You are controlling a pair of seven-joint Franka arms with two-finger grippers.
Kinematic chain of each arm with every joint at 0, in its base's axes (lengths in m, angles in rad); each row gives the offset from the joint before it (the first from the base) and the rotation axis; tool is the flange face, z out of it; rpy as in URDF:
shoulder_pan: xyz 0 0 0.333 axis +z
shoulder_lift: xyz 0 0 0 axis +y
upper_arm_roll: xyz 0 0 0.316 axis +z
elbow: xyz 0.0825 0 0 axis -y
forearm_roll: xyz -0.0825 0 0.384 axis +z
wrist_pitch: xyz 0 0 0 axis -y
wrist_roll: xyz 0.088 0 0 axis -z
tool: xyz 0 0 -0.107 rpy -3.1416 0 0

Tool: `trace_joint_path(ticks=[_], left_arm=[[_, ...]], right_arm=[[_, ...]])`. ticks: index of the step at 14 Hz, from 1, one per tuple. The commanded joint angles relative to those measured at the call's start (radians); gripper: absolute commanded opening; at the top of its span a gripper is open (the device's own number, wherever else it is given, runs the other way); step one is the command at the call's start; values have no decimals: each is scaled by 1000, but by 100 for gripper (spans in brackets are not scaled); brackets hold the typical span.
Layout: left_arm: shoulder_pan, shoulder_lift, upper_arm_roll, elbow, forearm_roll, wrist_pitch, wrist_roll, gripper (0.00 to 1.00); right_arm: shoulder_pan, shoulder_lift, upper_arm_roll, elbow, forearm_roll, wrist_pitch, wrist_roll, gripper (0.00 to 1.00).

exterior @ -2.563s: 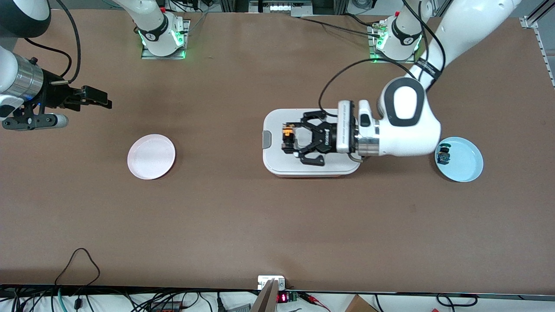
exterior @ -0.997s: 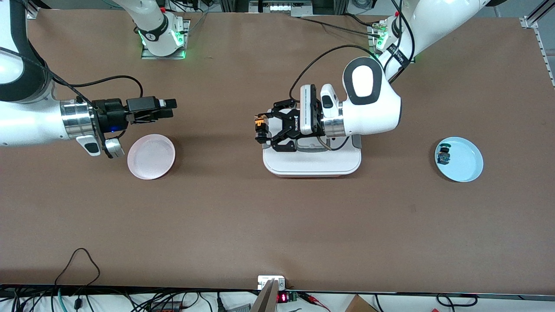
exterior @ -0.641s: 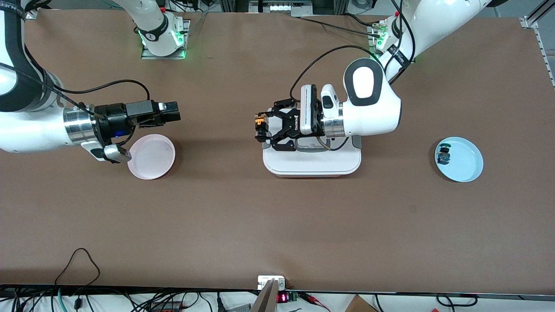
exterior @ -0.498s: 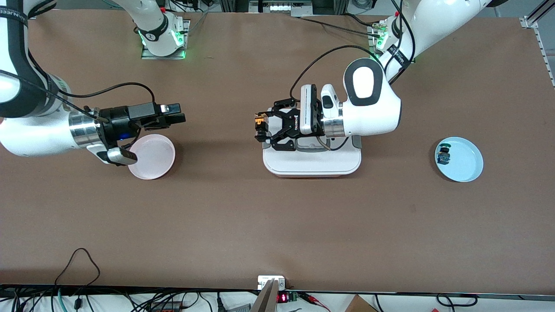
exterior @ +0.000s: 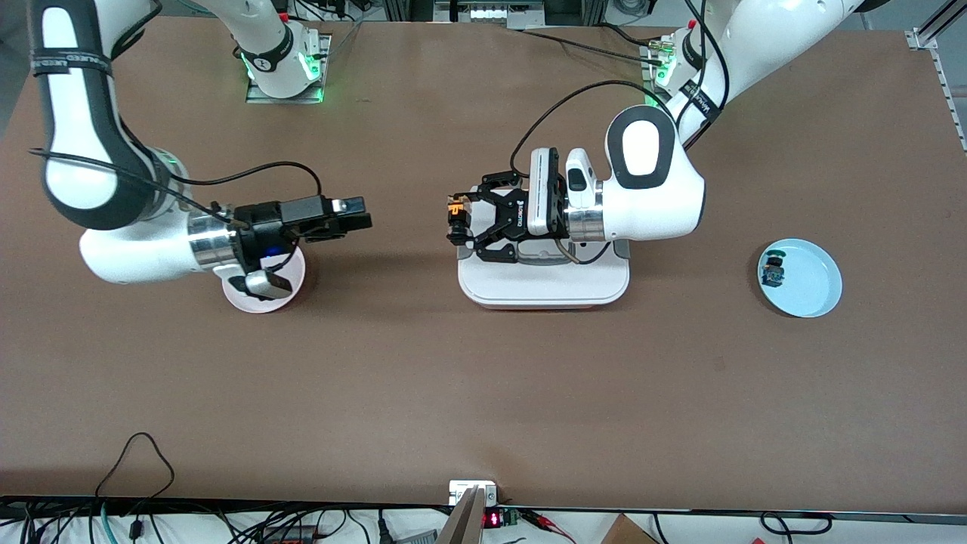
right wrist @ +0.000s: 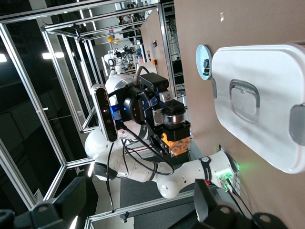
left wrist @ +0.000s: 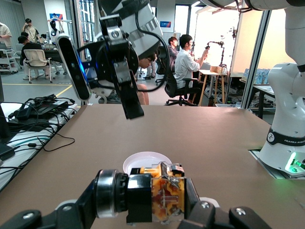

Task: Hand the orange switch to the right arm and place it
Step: 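Move the right gripper onto the switch held by the left gripper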

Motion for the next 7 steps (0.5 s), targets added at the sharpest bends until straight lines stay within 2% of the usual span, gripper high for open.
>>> trace_joint_path(ticks=[1, 3, 7], left_arm=[[12, -10, -9, -7, -43, -14, 40, 0], [12, -10, -9, -6, -43, -14, 40, 0], [12, -10, -9, -6, -43, -14, 40, 0]], right_arm=[[25, 20, -3, -37, 75, 5, -65, 100], [34, 44, -3, -41, 115, 0, -106, 100], [77, 115, -3, -55, 258, -6, -216, 100]])
